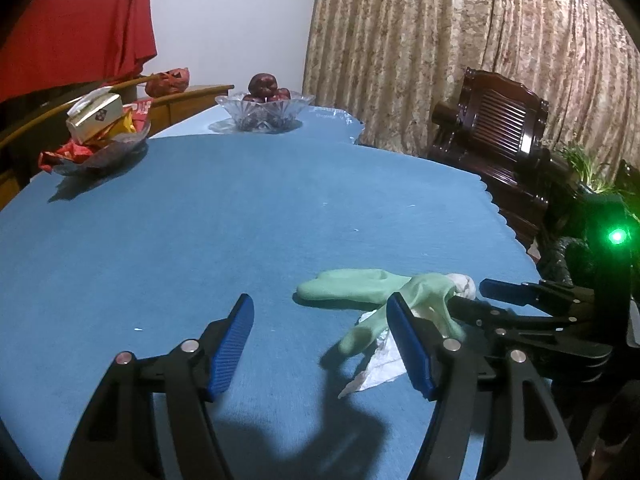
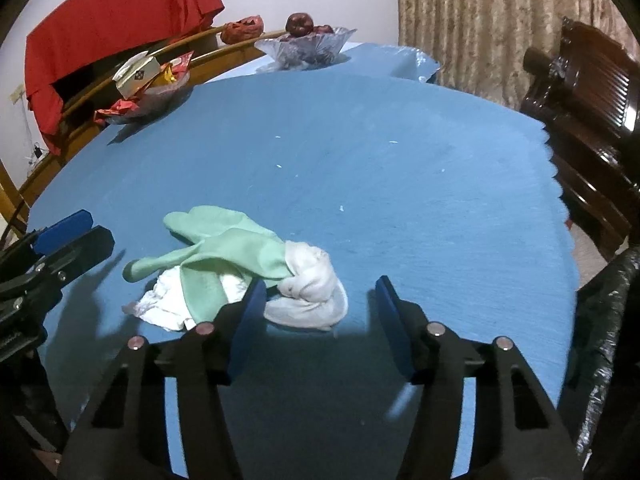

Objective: Collect trash
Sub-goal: 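Grasp the white tissue with the left gripper while the right grasps the white cloth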

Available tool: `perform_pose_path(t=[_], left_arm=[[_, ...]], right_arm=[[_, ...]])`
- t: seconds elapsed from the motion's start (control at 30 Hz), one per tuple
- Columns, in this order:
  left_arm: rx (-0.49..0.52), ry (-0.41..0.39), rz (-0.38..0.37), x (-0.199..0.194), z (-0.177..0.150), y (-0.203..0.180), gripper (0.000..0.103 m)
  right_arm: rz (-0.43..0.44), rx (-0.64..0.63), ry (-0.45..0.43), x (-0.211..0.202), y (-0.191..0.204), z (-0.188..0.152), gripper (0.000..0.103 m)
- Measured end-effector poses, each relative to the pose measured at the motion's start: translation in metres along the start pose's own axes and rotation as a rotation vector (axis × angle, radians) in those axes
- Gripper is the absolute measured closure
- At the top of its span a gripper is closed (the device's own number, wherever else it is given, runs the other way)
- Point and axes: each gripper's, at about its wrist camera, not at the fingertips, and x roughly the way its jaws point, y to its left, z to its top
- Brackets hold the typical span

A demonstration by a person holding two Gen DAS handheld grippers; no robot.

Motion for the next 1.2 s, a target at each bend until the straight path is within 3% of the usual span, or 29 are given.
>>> perform_pose_path(t=[0.1, 0.3, 0.57, 1.1, 1.13, 1.2], left_arm=[[-0.002, 0.003, -0.001, 0.003, 0.000, 0.001, 0.035], [-0.002, 0.007, 0.000, 0.004, -0.001, 0.000, 0.035], [0.005, 0.009, -0.018, 0.002, -0.003, -0.009, 0.035], [0.015, 0.079, -0.084, 0.044, 0.008, -0.038, 0.035], [0.014, 0.088, -0.088, 0.047, 0.009, -0.038, 0.036], [0.010, 0.108, -0.105, 0.054, 0.009, -0.039, 0.048]], right_arm=[[0.041, 0.003, 0.018, 0.005, 0.000, 0.002, 0.066], [0.065, 0.002, 0.011, 0.002, 0.000, 0.001, 0.076], [-0.009, 0.083, -0.055, -0.016, -0.015, -0.003, 0.077], [-0.057, 0.134, -0.055, -0.021, -0.041, -0.011, 0.077], [-0.058, 0.132, -0.055, -0.021, -0.041, -0.011, 0.077], [-0.059, 0.132, -0.054, -0.020, -0.040, -0.011, 0.077]])
